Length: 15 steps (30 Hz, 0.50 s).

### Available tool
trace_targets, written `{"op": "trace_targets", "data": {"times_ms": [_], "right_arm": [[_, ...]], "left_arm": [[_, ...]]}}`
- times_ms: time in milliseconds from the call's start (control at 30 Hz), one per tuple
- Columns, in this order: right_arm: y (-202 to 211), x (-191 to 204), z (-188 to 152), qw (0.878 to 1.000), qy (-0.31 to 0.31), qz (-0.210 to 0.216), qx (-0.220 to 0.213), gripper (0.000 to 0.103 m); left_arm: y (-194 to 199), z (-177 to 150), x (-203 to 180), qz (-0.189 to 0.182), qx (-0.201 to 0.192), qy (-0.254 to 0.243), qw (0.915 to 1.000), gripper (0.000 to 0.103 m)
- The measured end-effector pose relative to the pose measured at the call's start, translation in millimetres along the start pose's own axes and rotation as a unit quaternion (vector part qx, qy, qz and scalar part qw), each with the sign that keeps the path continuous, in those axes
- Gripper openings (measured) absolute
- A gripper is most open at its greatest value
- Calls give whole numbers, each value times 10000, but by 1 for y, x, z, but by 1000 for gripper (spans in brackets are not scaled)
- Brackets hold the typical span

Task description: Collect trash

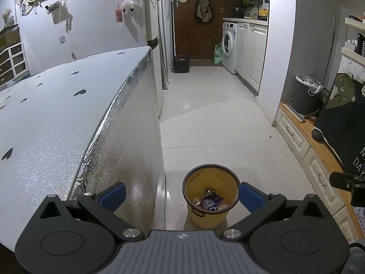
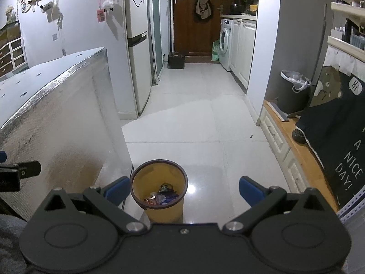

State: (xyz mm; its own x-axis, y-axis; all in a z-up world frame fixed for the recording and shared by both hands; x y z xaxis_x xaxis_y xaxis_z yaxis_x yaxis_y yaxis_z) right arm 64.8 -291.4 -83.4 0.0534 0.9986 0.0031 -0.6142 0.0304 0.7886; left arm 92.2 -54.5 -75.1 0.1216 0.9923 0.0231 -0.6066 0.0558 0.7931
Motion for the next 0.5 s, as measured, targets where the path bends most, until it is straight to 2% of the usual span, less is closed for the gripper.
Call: {"op": "trace_targets", "data": {"times_ms": [500], "right_arm": [[4,4,-3,9999,52,-78,-45,102]], "left_arm": [[1,0,-3,-110,3,-1,9999,103]]}}
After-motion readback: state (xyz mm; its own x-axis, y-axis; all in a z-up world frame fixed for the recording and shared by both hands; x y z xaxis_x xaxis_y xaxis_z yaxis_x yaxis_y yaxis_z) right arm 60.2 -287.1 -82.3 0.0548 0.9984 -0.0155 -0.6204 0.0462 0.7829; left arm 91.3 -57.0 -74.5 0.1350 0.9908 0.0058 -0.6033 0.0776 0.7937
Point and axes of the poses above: each gripper's, at about its wrist camera, not at the fingertips, and y roughly against the way its jaws point, x to its left, z to its top, the point moved 4 cm from there along -y, roughly the way its jaws point, and after that the axes turned 11 degrees about x, right-handed, at the moved point
